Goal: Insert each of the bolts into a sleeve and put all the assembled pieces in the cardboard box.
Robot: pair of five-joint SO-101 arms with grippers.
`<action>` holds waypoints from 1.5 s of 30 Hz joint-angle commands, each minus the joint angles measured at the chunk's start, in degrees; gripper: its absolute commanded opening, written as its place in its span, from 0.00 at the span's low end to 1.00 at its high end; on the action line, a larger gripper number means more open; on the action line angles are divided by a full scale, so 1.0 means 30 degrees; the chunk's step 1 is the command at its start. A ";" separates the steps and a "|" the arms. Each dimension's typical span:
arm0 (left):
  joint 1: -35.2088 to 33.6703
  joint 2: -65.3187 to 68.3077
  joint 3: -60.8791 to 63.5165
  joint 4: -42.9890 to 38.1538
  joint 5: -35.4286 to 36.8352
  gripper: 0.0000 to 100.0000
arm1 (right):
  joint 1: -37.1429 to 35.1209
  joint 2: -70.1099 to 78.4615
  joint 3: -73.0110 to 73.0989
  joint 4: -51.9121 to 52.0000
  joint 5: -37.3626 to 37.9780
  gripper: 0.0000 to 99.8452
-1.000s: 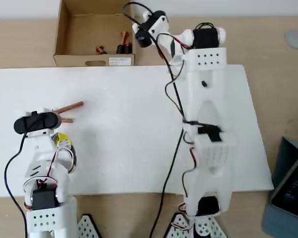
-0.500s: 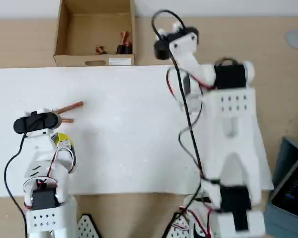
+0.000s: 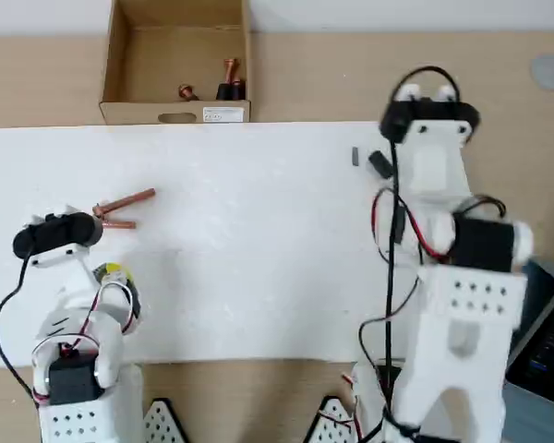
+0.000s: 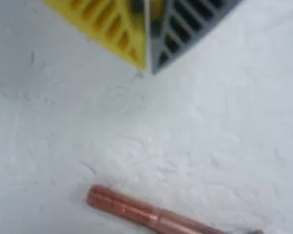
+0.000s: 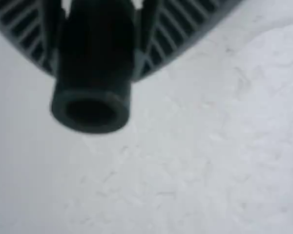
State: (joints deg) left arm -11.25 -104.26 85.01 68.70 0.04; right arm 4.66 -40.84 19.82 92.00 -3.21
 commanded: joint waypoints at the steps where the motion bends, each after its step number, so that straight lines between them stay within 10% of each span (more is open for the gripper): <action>1: -0.0703 0.0982 -0.2139 0.0352 0.0176 0.00 | 0.1099 -0.1333 0.0366 -0.0469 -0.0117 0.01; 24: -0.0938 2.7121 -2.2857 0.6330 1.0813 0.00 | 0.2945 -0.1685 0.2066 -0.0322 -0.1319 0.01; 45: -0.2784 3.8608 -2.9363 0.6447 1.5736 0.00 | 0.2945 -0.1685 0.2066 -0.0440 -0.1319 0.01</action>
State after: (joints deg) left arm -19.08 10.99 0.79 87.96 46.64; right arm 12.75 -44.09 25.98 91.65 -6.73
